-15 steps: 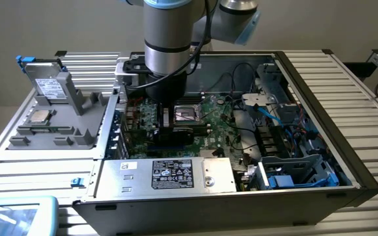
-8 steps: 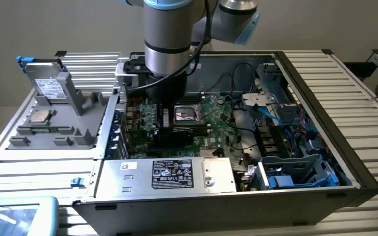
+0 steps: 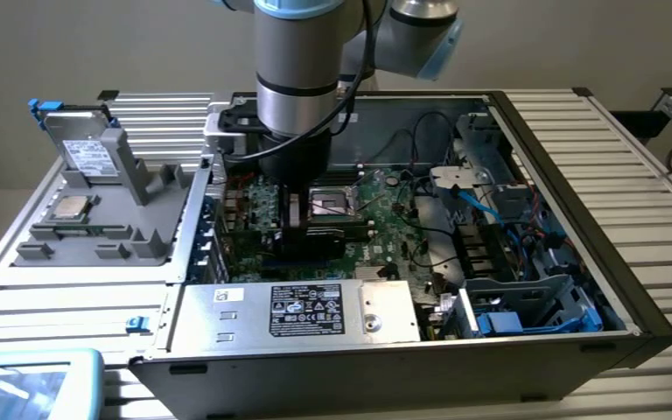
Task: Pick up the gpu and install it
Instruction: 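Insert the gpu into the slot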
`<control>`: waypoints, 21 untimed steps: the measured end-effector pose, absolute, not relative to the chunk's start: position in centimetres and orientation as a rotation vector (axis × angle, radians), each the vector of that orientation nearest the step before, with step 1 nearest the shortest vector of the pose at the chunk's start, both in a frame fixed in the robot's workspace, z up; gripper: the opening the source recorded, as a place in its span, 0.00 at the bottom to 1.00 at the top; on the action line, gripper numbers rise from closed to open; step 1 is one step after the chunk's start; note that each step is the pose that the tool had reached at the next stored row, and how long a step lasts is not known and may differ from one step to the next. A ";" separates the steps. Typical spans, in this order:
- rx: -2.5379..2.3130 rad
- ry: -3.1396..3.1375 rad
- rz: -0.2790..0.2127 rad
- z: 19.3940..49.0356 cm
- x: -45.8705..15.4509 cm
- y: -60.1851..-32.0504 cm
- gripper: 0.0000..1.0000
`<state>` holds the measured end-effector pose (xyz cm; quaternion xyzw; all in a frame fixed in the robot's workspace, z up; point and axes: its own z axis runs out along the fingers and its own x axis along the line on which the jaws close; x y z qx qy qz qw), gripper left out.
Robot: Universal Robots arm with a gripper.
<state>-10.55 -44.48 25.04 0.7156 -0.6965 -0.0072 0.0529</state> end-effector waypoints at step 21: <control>2.166 -2.108 -0.018 26.6 -10.5 -44.4 0.27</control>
